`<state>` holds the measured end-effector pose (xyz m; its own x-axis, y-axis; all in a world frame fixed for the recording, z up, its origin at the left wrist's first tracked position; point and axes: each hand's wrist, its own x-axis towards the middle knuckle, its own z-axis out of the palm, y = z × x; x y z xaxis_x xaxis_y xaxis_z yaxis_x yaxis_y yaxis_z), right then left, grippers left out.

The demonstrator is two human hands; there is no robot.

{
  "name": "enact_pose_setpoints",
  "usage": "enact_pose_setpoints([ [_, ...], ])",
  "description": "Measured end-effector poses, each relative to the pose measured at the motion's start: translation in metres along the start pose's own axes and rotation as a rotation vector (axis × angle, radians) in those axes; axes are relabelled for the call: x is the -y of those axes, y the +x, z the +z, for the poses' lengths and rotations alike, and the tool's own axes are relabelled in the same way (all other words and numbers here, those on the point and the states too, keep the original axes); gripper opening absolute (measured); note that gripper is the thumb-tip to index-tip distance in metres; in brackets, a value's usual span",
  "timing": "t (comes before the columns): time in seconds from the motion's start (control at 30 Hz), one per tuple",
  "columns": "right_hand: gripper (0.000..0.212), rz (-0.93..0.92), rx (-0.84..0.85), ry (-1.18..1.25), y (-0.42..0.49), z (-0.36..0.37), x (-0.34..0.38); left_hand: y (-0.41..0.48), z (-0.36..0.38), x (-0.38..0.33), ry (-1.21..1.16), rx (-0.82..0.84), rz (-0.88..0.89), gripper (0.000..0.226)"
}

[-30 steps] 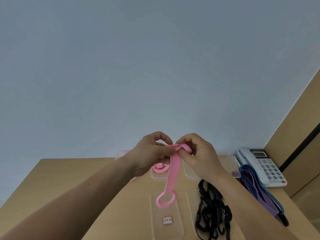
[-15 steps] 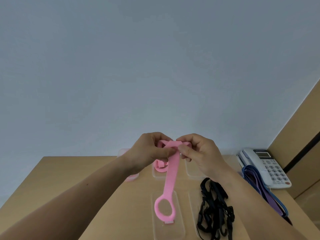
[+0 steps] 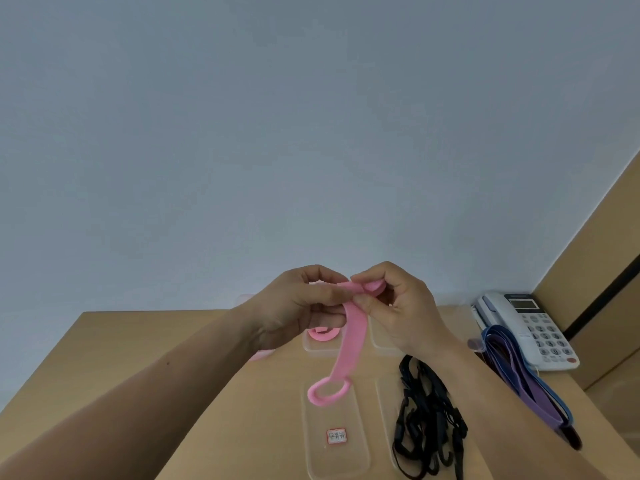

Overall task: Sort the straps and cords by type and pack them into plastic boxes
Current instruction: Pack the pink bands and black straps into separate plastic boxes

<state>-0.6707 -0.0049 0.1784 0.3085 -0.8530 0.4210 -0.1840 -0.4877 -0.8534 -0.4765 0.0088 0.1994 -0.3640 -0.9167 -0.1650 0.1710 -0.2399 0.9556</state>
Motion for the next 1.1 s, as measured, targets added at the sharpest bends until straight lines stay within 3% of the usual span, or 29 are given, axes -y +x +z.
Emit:
enact_pose_setpoints([
  [0.1,0.030,0.042,-0.006,0.072,-0.001,-0.001,-0.002,0.003,0.000,0.002,0.033,-0.063,0.045,0.036],
  [0.3,0.029,0.237,0.021,0.337,0.001,-0.004,-0.002,0.008,0.002,0.007,0.266,-0.184,0.238,0.017],
  [0.47,0.019,0.297,0.017,0.239,0.005,-0.005,-0.003,0.010,0.003,0.011,0.396,-0.216,0.330,0.020],
  [0.6,0.015,0.249,-0.009,0.200,0.008,-0.005,-0.005,0.010,0.000,0.011,0.384,-0.231,0.291,0.034],
  [1.0,0.029,0.202,0.037,0.202,0.008,0.003,-0.012,0.004,-0.011,0.006,0.336,-0.073,0.126,0.034],
  [1.1,0.029,0.204,0.033,0.220,0.007,0.008,-0.014,0.005,-0.011,0.008,0.325,-0.109,0.130,0.029],
])
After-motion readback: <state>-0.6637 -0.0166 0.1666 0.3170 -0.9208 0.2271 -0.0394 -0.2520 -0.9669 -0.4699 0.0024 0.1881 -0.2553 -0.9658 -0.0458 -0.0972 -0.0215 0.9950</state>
